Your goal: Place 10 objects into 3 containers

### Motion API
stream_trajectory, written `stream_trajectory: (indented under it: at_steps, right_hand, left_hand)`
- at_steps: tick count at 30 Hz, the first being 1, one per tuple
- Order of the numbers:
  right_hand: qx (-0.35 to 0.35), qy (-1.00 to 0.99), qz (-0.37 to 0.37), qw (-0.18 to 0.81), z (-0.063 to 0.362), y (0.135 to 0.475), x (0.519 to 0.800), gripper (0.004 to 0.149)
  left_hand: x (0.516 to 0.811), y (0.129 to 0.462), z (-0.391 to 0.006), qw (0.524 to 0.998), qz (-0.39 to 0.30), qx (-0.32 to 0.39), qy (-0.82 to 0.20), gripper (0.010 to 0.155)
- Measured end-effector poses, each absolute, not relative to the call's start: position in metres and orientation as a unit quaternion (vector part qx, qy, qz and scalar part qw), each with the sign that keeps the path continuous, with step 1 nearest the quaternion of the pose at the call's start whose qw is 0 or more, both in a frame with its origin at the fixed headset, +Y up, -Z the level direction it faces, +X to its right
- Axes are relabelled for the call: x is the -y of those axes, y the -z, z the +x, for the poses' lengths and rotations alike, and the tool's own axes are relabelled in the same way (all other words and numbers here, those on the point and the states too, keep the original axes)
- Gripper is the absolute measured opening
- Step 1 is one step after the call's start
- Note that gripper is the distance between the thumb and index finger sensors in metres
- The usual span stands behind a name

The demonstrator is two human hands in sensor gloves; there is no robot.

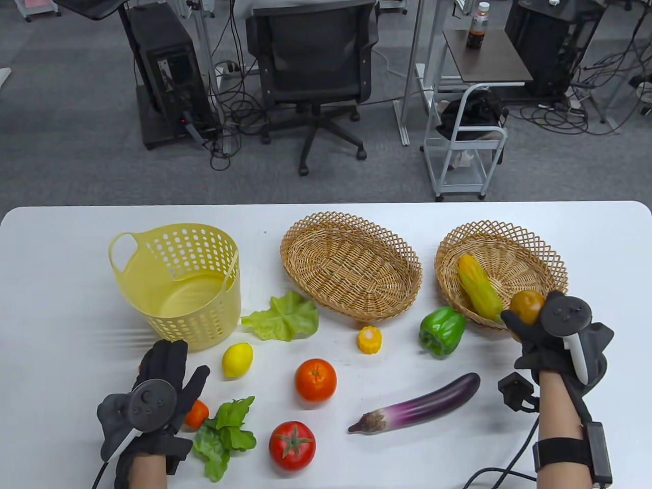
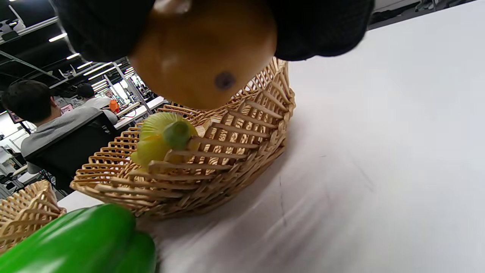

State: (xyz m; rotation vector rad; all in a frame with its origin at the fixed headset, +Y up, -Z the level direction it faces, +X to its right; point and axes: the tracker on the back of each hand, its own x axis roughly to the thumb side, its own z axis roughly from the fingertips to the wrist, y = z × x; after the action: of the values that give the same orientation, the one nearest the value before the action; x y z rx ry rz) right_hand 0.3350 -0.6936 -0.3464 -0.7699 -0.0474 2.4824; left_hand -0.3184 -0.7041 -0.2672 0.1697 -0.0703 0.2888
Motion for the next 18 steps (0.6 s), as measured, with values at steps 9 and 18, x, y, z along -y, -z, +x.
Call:
stream_trajectory:
  at_steps: [9, 18]
  right_hand:
    - [-0.018, -0.888, -0.351, 0.296, 0.344, 0.371, 0.692, 0.098]
    - [-0.029, -0.881, -0.356, 0.311, 0.340, 0.384, 0.702, 0.096]
  left_hand:
    - [0.702, 0.266, -0.326, 0.984, 0.097, 0.023, -0.150, 0.072]
    - [0.703, 0.265, -0.325, 0.984, 0.095, 0.018, -0.149, 0.072]
